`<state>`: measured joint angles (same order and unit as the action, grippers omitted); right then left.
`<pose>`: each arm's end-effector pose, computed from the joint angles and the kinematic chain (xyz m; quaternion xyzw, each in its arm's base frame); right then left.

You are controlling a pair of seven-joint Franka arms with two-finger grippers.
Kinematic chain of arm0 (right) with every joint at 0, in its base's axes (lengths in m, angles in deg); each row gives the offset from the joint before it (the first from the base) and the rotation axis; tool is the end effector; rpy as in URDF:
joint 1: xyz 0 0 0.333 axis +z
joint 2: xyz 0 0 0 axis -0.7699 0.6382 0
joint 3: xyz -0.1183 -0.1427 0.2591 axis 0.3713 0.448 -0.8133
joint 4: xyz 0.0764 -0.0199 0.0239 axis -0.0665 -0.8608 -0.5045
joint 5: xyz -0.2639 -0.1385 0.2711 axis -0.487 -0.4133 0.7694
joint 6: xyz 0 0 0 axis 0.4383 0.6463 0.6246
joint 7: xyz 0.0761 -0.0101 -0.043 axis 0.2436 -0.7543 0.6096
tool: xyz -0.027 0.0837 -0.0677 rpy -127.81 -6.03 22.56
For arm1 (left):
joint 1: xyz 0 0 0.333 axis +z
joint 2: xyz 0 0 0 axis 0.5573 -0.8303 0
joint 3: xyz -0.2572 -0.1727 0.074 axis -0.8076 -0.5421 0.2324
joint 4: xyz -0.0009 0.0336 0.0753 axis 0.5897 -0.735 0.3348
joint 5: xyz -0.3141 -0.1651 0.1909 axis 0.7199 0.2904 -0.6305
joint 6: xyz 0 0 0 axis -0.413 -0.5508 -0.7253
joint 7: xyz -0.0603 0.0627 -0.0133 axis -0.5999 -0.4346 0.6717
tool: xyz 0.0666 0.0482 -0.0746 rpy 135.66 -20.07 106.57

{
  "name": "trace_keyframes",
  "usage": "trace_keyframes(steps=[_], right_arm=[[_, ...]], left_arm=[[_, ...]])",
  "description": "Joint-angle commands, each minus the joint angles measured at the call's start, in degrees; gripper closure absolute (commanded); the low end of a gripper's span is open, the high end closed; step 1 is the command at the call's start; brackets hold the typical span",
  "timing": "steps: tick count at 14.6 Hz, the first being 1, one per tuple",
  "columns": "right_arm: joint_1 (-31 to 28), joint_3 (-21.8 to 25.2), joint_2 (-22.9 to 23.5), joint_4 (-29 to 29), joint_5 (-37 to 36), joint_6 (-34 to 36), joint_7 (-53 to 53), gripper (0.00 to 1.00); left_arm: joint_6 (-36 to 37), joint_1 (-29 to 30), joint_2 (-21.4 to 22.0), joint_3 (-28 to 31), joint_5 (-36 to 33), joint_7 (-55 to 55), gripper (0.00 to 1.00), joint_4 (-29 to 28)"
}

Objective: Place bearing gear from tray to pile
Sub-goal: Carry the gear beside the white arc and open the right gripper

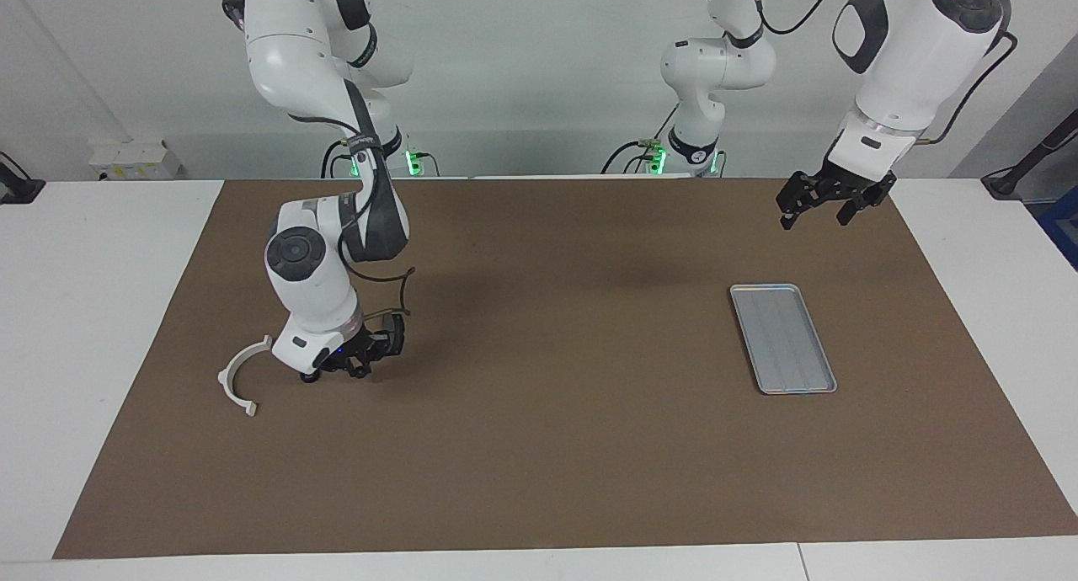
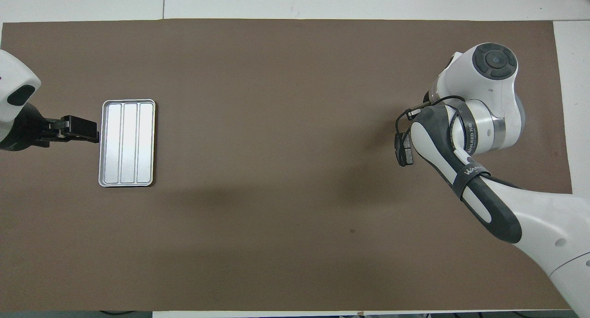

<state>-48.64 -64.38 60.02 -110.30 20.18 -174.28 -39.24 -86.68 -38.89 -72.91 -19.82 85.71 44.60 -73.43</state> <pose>0.6525 0.0609 0.3023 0.9907 0.1331 -0.0134 0.0237 0.5502 -0.0459 0.5758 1.0000 0.0051 0.0015 0.0036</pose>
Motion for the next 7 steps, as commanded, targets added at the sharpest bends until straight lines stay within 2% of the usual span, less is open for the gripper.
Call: trace_keyframes(steps=[1,7], right_arm=[[-2.8,-0.9,-2.6,-4.7,0.6,-3.0,3.5,1.00],[-3.3,-0.9,-2.6,-7.1,0.7,-4.9,3.8,1.00]], left_arm=[[0.6,0.0,-0.2,0.2,0.8,-0.9,0.00,0.8],[0.6,0.0,-0.2,0.2,0.8,-0.9,0.00,0.8]])
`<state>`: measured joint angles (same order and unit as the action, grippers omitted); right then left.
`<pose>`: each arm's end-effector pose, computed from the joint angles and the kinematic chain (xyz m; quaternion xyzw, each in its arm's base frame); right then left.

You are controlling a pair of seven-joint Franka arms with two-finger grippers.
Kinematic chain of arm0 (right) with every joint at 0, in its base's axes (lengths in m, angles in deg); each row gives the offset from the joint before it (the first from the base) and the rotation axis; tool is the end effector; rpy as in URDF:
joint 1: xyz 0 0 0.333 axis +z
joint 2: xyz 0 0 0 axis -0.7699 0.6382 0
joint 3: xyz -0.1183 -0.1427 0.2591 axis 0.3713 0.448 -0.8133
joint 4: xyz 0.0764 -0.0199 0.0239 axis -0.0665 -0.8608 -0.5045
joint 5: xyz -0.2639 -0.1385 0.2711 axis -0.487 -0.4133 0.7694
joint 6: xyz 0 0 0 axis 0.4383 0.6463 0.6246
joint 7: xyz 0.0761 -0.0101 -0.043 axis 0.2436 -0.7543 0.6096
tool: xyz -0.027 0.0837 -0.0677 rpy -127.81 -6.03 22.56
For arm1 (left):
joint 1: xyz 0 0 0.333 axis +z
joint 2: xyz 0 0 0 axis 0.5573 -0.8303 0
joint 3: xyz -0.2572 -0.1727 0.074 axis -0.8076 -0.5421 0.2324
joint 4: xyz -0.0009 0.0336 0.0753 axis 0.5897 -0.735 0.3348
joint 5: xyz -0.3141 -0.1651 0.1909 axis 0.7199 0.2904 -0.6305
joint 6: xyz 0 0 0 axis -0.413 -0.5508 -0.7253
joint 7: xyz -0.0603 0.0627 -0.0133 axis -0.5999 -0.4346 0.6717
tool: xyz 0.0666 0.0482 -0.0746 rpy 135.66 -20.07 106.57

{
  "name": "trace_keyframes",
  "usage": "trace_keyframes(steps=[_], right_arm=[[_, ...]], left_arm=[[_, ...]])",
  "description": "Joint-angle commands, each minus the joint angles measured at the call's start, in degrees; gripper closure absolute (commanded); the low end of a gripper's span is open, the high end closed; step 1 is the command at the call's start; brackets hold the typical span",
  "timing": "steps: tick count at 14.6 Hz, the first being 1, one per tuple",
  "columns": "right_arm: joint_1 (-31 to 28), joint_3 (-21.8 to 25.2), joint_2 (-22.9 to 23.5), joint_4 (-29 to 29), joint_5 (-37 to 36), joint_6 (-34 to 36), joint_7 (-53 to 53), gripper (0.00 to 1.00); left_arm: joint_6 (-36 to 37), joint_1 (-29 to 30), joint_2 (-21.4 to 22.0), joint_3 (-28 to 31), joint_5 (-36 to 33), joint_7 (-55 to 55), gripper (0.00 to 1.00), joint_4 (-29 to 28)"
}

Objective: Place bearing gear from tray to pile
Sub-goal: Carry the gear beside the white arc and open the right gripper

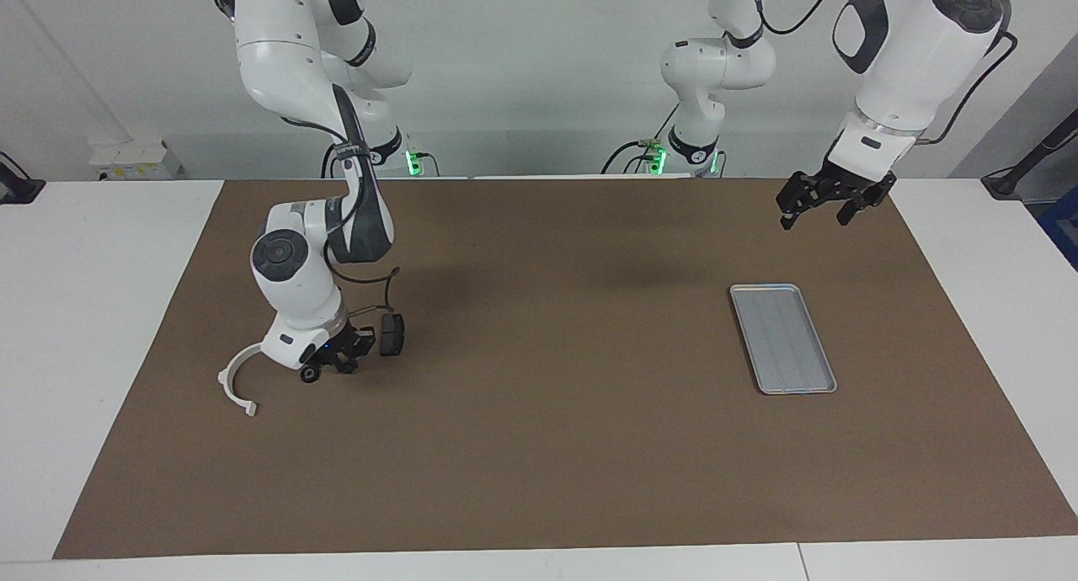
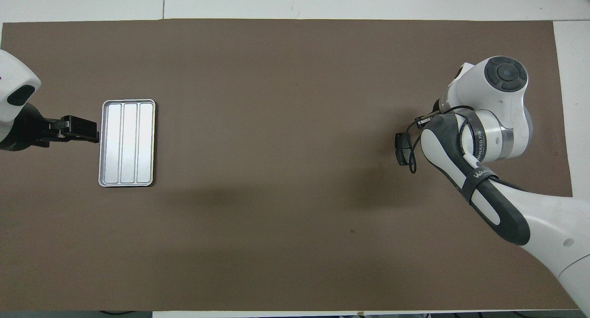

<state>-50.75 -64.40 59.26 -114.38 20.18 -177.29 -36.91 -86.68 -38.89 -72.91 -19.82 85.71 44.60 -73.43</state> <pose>0.6396 0.0376 0.2838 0.9901 0.1375 -0.0169 0.0217 0.5502 -0.0459 0.5758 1.0000 0.0051 0.0015 0.0036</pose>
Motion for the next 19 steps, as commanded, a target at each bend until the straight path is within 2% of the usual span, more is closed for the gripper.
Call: trace_keyframes(steps=[1,3,4,5,8,11,15,17,19], right_arm=[[-1.2,-0.9,-1.9,-3.5,0.7,-2.0,1.4,1.00],[-1.1,-0.9,-1.8,-3.7,0.7,-2.0,1.1,1.00],[-0.9,-0.9,-1.8,-3.1,0.7,-1.9,0.9,0.58],[-0.7,-0.9,-1.7,-2.7,0.7,-1.3,0.2,0.01],[-0.2,-0.9,-2.1,3.1,0.6,6.1,-0.7,0.00],[-0.9,-0.9,-2.4,7.4,-0.5,7.6,0.8,0.00],[-1.8,-0.2,-4.9,17.3,0.1,16.2,0.6,0.00],[-4.2,-0.1,-10.1,17.4,0.1,17.5,-2.6,0.00],[-5.9,-0.2,-16.3,17.2,0.7,22.4,-3.4,0.00]], left_arm=[[0.6,0.0,-0.2,0.2,0.8,-0.9,0.00,0.8],[0.6,0.0,-0.2,0.2,0.8,-0.9,0.00,0.8],[0.6,0.0,-0.2,0.2,0.8,-0.9,0.00,0.8],[0.6,0.0,-0.2,0.2,0.8,-0.9,0.00,0.8],[0.6,0.0,-0.2,0.2,0.8,-0.9,0.00,0.8],[0.6,0.0,-0.2,0.2,0.8,-0.9,0.00,0.8],[0.6,-0.1,-0.2,0.2,0.8,-0.9,0.00,0.8],[0.6,0.0,-0.2,0.2,0.8,-0.9,0.00,0.8],[0.6,0.0,-0.2,0.2,0.8,-0.9,0.00,0.8]])
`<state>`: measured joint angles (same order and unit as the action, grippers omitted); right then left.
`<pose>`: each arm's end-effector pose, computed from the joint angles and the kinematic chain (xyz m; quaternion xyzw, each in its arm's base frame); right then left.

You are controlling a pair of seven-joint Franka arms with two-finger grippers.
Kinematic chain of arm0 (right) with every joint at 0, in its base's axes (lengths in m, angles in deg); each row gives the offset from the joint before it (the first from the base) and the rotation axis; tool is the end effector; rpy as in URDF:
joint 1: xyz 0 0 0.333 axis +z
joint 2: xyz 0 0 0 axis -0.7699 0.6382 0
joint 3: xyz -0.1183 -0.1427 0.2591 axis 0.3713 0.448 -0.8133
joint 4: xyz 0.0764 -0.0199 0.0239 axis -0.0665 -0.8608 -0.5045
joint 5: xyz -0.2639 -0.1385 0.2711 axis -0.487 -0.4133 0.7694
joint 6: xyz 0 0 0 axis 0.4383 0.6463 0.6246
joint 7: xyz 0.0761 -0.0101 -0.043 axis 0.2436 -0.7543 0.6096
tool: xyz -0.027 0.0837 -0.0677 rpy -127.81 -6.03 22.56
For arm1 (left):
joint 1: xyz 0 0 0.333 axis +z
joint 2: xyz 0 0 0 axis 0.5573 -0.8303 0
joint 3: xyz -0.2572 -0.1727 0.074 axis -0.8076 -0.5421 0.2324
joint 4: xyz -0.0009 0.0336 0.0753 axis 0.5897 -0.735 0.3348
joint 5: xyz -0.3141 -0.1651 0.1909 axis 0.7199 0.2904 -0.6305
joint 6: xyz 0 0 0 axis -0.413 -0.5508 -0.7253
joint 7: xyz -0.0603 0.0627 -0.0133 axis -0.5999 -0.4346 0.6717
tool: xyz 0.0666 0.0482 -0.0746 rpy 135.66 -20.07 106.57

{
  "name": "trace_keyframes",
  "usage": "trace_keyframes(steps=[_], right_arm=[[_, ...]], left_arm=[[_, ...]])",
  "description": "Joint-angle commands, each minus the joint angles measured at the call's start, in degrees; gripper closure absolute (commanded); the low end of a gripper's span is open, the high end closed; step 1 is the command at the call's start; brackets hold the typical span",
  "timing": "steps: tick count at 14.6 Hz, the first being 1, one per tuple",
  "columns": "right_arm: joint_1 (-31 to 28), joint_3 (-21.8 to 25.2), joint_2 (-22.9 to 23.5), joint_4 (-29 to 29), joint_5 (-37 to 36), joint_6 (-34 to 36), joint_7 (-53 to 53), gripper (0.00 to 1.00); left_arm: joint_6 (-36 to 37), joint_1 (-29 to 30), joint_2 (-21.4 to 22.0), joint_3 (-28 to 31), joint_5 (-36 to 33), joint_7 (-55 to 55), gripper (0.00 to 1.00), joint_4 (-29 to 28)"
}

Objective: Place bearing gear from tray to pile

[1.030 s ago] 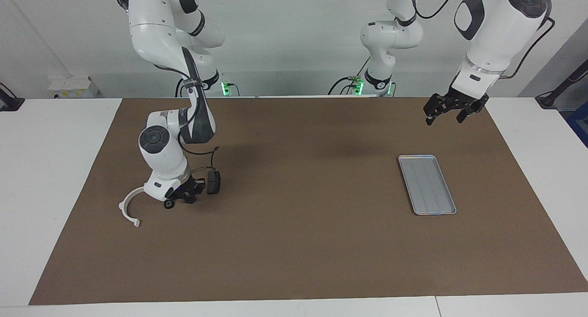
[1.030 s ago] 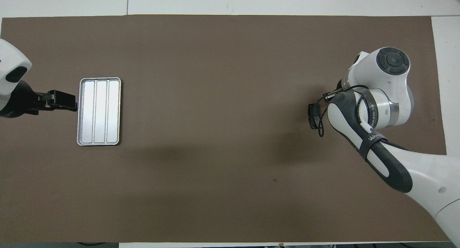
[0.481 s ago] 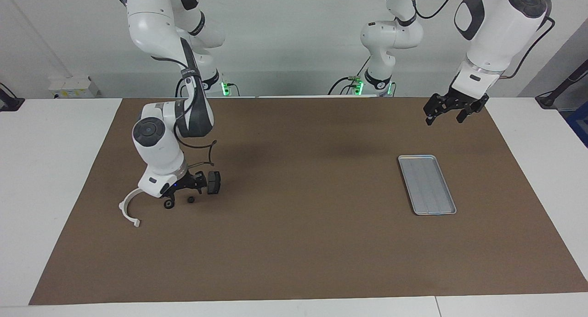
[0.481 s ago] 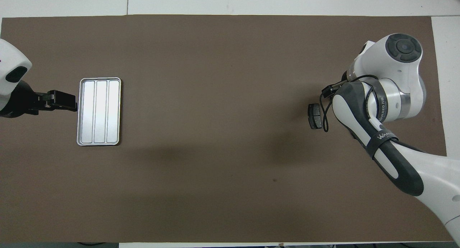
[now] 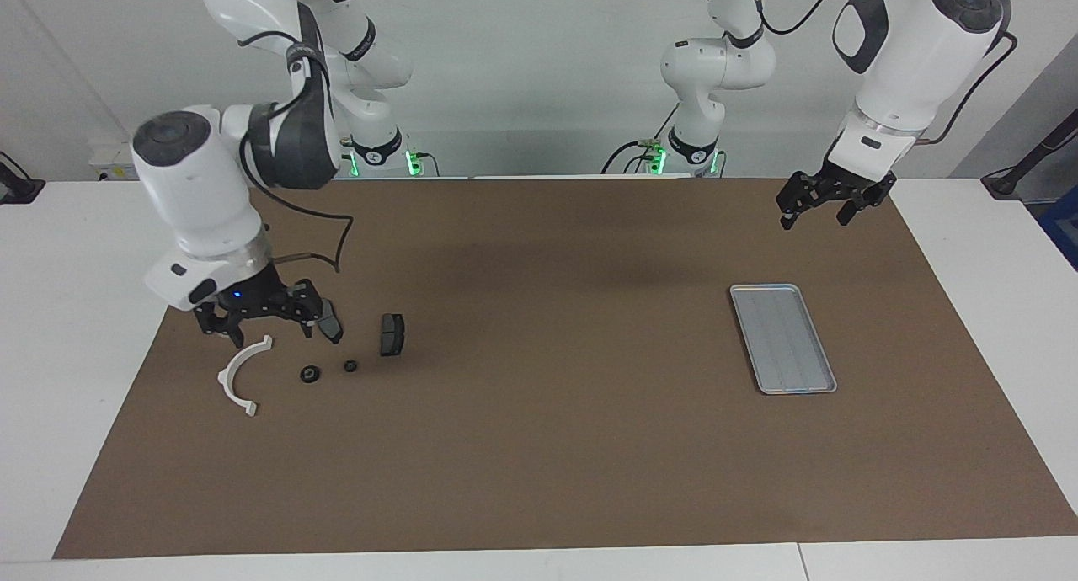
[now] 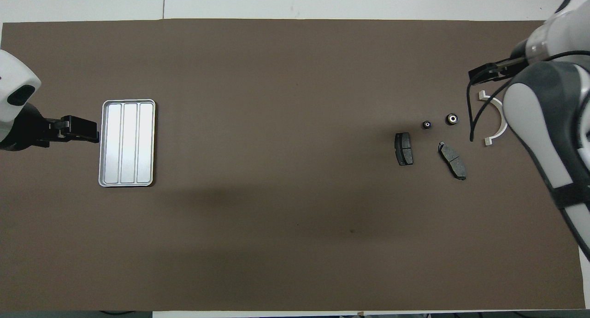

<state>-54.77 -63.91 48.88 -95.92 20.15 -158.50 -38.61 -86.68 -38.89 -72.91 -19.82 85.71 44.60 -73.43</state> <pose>0.6591 -0.0188 0.5268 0.9944 0.0674 0.0682 0.0442 0.5502 -0.0459 0.5758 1.0000 0.0051 0.0015 0.0036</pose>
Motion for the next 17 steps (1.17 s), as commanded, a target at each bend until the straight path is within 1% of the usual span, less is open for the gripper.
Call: trace_keyframes(steps=[1,3,5,6,7,8,11,15,17], right_arm=[[-2.1,-0.7,-8.3,-1.3,0.8,4.5,-3.0,0.00],[-2.8,-0.2,-11.7,-1.1,0.7,7.7,-4.0,0.00],[-2.9,-0.2,-14.3,-1.3,0.7,13.6,-4.0,0.00],[-3.0,-0.1,-15.1,-1.4,0.6,17.2,-3.5,0.00],[-3.7,-0.1,-15.6,-2.4,0.7,18.8,-2.9,0.00],[-3.9,-0.2,-16.1,-4.2,0.8,18.6,-2.2,0.00],[-3.1,-0.3,-16.3,-5.8,3.2,18.6,-2.7,0.00],[-3.1,-0.6,-16.2,-7.2,4.2,18.5,-3.1,0.00],[-3.0,-0.9,-16.1,-6.9,5.1,18.2,-3.2,0.00]], left_arm=[[0.6,0.0,-0.2,0.2,0.8,-0.9,0.00,0.8],[0.6,0.0,-0.2,0.2,0.8,-0.9,0.00,0.8],[0.6,0.0,-0.2,0.2,0.8,-0.9,0.00,0.8],[0.6,0.0,-0.2,0.2,0.8,-0.9,0.00,0.8],[0.6,-0.1,-0.2,0.2,0.8,-0.9,0.00,0.8],[0.6,-0.1,-0.2,0.2,0.8,-0.9,0.00,0.8],[0.6,0.0,-0.2,0.2,0.8,-0.9,0.00,0.8],[0.6,0.0,-0.2,0.2,0.8,-0.9,0.00,0.8],[0.6,0.0,-0.2,0.2,0.8,-0.9,0.00,0.8]])
